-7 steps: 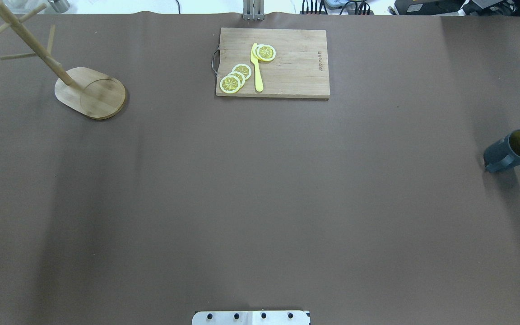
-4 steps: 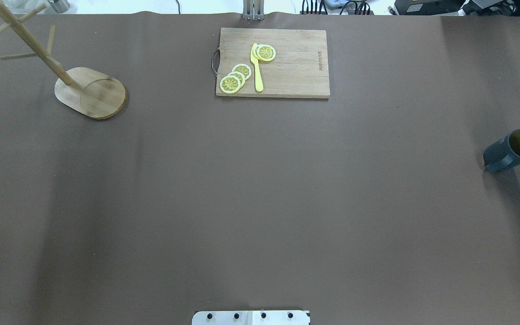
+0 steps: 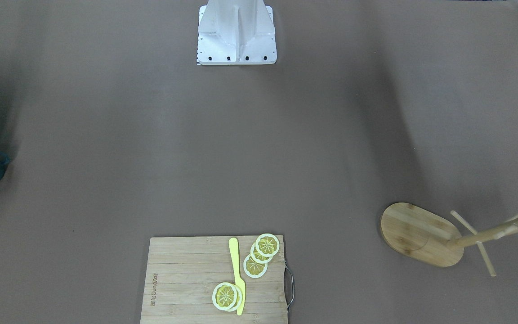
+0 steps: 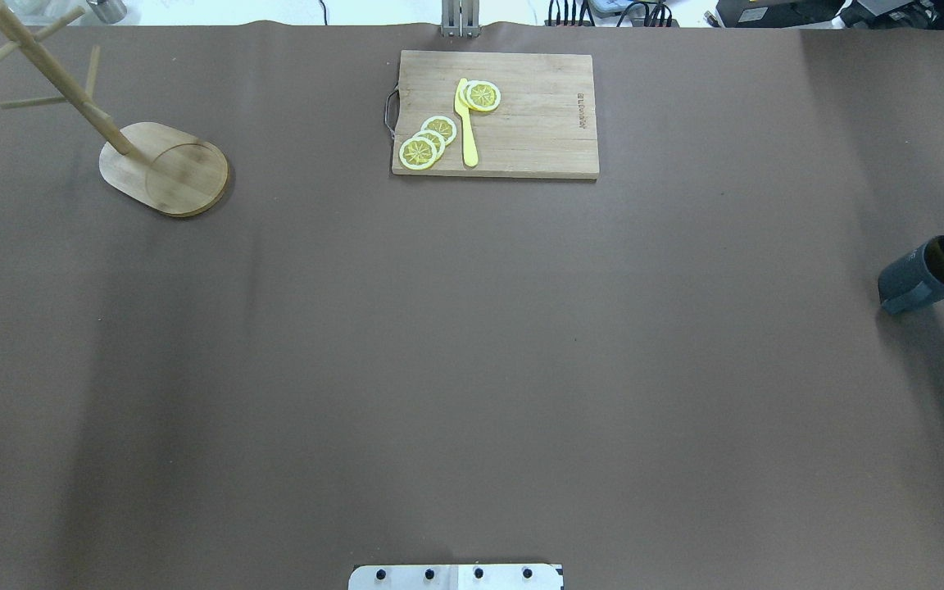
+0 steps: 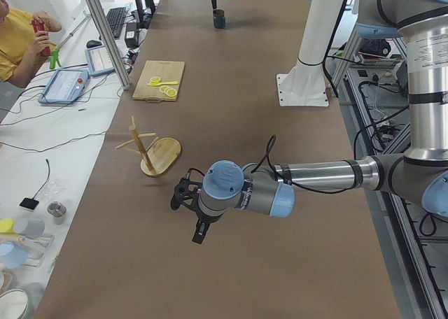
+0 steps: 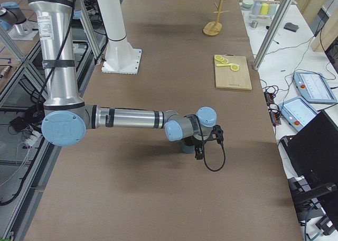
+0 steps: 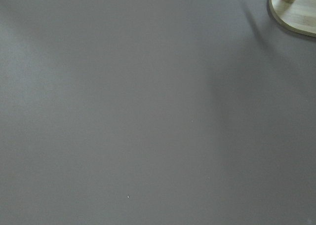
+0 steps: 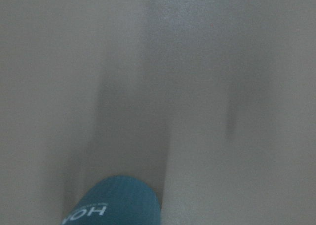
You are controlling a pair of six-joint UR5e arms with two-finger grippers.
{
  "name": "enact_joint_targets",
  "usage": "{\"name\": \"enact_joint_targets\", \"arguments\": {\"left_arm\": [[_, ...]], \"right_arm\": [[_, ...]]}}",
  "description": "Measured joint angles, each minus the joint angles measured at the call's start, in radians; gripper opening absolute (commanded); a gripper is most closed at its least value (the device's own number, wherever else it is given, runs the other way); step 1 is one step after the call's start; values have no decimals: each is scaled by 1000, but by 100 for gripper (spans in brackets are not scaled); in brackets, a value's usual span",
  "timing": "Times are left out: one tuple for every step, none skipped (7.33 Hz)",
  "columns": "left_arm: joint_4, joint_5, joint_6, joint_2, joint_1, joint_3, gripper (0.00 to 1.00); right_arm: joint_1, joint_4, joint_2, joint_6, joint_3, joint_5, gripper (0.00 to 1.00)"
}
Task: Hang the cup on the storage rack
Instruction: 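Grasp the blue mug rim with the right gripper and lift it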
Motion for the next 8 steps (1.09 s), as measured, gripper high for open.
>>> {"name": "enact_joint_targets", "arguments": {"left_arm": [[1, 0, 0, 0, 0, -1, 98], [1, -1, -1, 0, 0, -1, 98], [1, -1, -1, 0, 0, -1, 98], [0, -1, -1, 0, 0, -1, 98], [0, -2, -1, 0, 0, 0, 98], [0, -10, -7, 0, 0, 0, 98], [0, -32, -22, -1, 1, 0, 98], [-1, -57, -33, -2, 2, 0, 98]], "right_arm": [[-6, 1, 1, 3, -9, 0, 0], [-8, 1, 2, 7, -11, 2, 0], [-9, 1, 3, 9, -7, 4, 0], [-9, 2, 4, 11, 5, 7, 0], [-9, 0, 4, 12, 31, 9, 0], [-16, -3, 4, 28, 71, 12, 0], [-53, -6, 15, 105, 123, 12, 0], [-118, -6, 49, 226, 173, 8, 0]]}}
